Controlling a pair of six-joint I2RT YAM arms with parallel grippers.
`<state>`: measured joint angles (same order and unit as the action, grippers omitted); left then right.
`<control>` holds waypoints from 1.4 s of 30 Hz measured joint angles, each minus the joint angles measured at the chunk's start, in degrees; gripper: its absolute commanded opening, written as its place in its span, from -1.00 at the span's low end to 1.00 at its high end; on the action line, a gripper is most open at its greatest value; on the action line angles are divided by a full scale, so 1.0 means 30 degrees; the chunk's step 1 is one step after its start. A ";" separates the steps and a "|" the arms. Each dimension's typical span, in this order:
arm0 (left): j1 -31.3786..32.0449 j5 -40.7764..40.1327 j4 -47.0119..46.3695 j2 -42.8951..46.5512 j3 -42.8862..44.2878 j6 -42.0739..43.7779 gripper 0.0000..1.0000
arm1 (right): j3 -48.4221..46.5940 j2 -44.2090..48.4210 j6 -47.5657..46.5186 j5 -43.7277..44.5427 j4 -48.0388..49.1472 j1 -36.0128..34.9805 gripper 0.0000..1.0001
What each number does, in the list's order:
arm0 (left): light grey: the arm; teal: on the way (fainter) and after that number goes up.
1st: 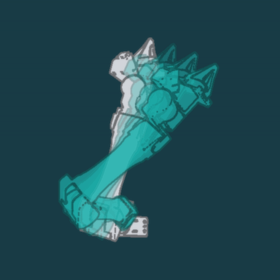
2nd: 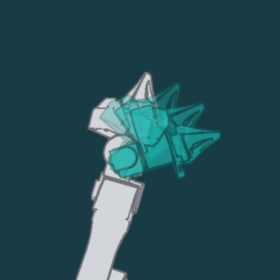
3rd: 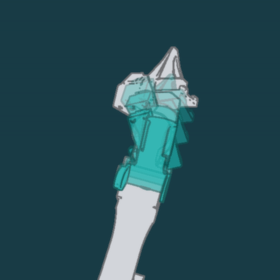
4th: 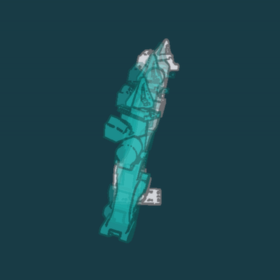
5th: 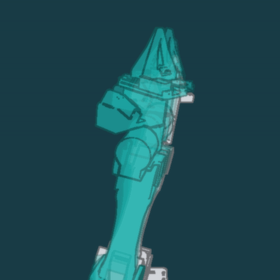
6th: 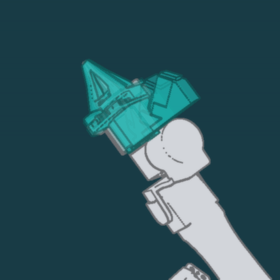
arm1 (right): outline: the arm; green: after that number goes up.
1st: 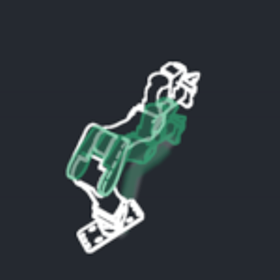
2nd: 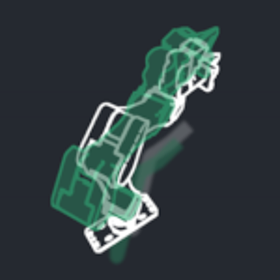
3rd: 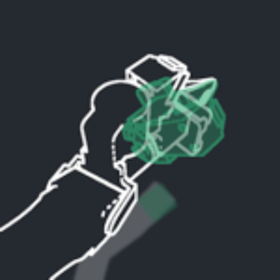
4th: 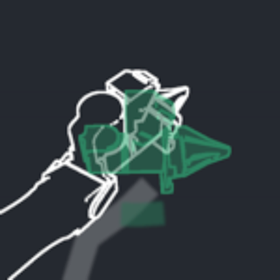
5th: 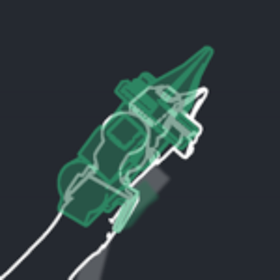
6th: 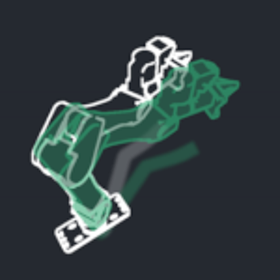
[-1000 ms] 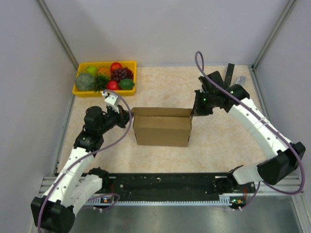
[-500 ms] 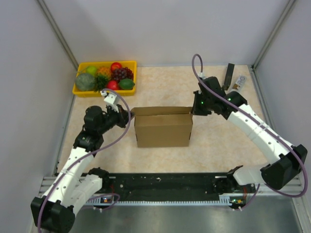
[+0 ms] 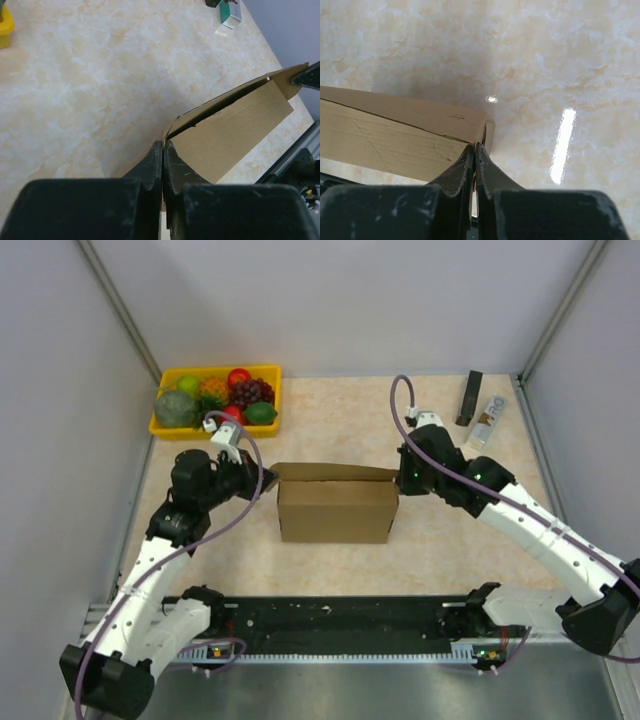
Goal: Fold the paper box
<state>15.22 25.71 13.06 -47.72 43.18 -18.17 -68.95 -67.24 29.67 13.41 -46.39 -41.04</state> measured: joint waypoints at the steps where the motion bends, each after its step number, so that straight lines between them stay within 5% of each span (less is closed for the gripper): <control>1: 0.0022 -0.0146 0.0233 -0.0124 0.0197 -0.0350 -1.00 | 0.0109 0.0051 0.0036 0.0255 0.0109 -0.0189 -1.00; 19: 0.6280 -1.2087 0.1115 0.0189 0.0335 -0.3512 -1.00 | 0.0845 0.0386 0.1967 0.2382 0.0787 -0.1574 -1.00; 30: 0.7876 -1.5526 0.0648 0.0270 -0.0430 -0.4699 -1.00 | 0.1158 0.0437 0.2630 0.2492 0.1421 -0.1829 -1.00; 42: 0.8408 -1.6130 -0.0641 0.1129 -0.1625 -0.4022 -1.00 | 0.1523 0.0743 0.2659 0.2579 0.1727 -0.1916 -1.00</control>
<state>40.45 -22.68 11.14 -44.34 38.30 -30.24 -64.38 -65.01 37.65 21.15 -41.21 -46.78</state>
